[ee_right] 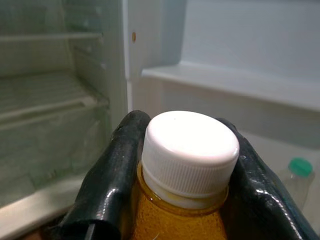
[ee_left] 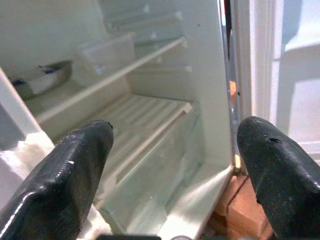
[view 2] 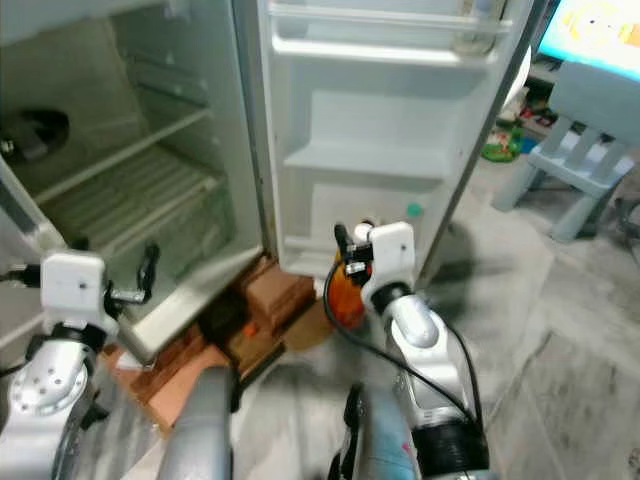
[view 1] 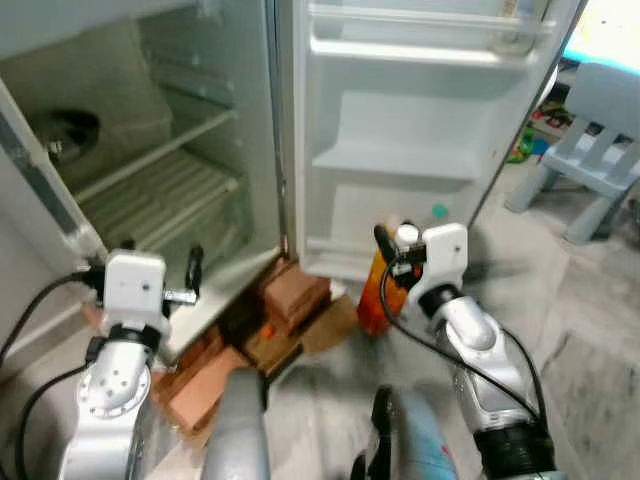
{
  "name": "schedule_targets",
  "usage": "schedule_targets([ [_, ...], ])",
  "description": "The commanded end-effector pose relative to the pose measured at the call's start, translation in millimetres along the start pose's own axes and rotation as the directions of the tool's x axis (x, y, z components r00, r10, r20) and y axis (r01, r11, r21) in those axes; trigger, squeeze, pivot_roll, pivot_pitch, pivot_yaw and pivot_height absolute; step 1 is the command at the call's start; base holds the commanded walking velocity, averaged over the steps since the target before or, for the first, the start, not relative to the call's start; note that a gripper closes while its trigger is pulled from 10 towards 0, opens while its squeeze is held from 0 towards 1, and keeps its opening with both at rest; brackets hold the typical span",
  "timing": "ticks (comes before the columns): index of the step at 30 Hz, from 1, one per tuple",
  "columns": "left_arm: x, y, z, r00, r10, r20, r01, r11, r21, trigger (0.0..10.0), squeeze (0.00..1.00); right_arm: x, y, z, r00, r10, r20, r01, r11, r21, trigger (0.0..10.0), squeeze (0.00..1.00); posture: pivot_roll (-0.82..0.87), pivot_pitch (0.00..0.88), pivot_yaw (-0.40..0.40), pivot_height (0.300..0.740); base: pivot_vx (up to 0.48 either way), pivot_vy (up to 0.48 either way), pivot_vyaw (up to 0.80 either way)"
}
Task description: Restocking fridge
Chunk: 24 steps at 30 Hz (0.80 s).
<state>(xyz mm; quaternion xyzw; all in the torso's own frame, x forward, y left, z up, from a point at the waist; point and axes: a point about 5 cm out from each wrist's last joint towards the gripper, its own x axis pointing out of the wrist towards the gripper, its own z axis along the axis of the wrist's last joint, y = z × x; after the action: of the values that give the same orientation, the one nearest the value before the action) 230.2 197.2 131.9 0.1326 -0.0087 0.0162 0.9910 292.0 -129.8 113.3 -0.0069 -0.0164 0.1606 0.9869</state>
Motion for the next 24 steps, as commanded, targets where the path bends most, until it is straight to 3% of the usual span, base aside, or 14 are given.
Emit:
schedule_targets([
  [1,2.8,0.7,6.5,1.0,0.002,0.027,-0.002,1.0,0.01,10.0,0.0,4.1,2.0,10.4,0.998,0.021,0.051,-0.02,1.0,-0.02,10.0,0.0,0.18,0.073,-0.052,0.612,0.412,0.0,0.0],
  [18,4.3,-0.1,9.3,0.999,0.002,0.033,-0.002,1.0,-0.008,10.0,0.0,6.5,4.3,13.2,0.996,0.052,0.069,-0.05,0.998,-0.028,10.0,0.0,0.18,0.084,-0.055,0.612,0.417,0.0,0.0],
  [24,6.4,-3.4,9.5,1.0,-0.002,0.031,0.002,1.0,-0.014,10.0,0.0,6.2,3.6,13.4,0.996,0.06,0.067,-0.058,0.998,-0.035,10.0,0.0,0.17,0.102,-0.06,0.612,0.377,0.292,0.0],
])
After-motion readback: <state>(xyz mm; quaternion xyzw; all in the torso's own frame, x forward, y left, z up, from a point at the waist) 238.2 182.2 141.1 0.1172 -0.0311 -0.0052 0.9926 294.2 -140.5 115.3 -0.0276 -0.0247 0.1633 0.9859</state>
